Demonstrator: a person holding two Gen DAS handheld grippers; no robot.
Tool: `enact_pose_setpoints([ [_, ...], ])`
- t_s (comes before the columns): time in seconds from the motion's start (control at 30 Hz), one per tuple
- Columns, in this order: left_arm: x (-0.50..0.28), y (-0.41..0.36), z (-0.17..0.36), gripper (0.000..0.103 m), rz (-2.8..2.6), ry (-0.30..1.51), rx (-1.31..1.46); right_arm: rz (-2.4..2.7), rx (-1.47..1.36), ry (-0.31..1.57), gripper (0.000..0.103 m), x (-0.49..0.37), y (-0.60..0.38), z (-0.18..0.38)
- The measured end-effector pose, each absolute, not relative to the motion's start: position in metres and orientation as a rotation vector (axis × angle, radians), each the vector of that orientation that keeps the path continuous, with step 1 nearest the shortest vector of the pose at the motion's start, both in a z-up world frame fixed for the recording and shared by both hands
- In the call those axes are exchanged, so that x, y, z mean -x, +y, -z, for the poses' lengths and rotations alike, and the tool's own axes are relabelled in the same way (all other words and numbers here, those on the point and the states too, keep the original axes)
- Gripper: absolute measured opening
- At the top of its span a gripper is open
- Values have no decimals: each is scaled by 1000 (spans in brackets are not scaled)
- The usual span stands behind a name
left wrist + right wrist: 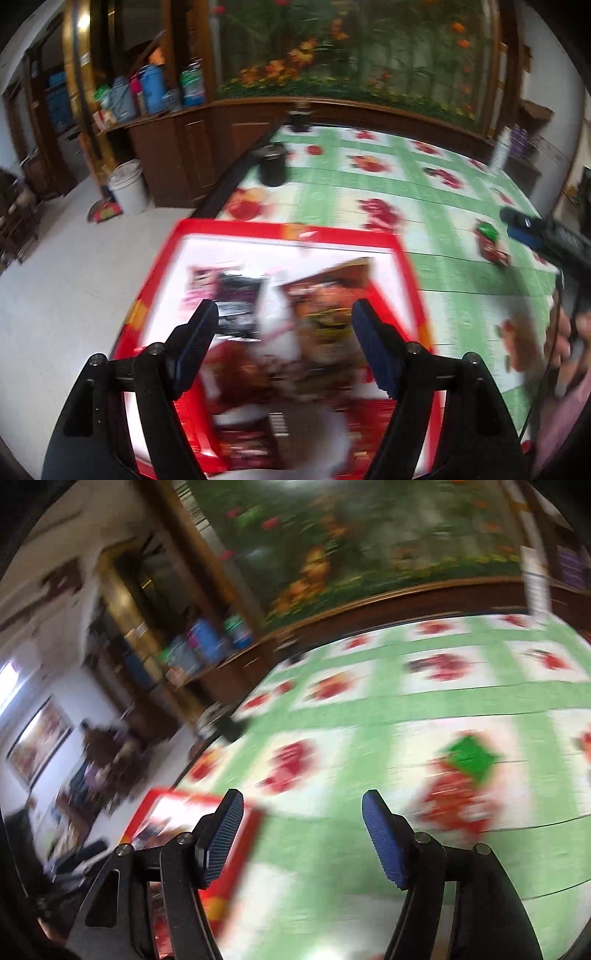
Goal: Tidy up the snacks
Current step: 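Open both tools to release the packets into the tray, then move both tools back to the remaining red and green packets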
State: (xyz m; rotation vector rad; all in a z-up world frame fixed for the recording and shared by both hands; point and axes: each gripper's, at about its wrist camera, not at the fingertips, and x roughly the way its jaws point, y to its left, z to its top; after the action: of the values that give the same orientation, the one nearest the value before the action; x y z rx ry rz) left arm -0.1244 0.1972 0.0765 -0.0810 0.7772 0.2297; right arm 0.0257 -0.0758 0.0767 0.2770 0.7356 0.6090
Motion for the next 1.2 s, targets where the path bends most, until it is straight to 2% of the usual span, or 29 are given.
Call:
enact_pose_setpoints([
  [0.2,89,133,-82,75,-108,826,13,-429,-397,715,70,-63,-179,-73],
  [0.43,28,57,-73,74,-46,917,20,-302,-512,732,71,-86,-235,-64],
  [0.67,-32,2,-55,74,-47,984,27,-312,-544,755,71,-89,-238,-60],
  [0.9,-70,-31,-41,74,-47,972,20,-358,-609,750,71,-88,-238,-62],
  [1.1,-75,-39,-16,75,-18,991,-58,-374,-584,766,71,-92,-227,-61],
  [1.2,-71,-25,-12,75,39,980,-10,-401,-531,778,71,-96,-214,-59],
])
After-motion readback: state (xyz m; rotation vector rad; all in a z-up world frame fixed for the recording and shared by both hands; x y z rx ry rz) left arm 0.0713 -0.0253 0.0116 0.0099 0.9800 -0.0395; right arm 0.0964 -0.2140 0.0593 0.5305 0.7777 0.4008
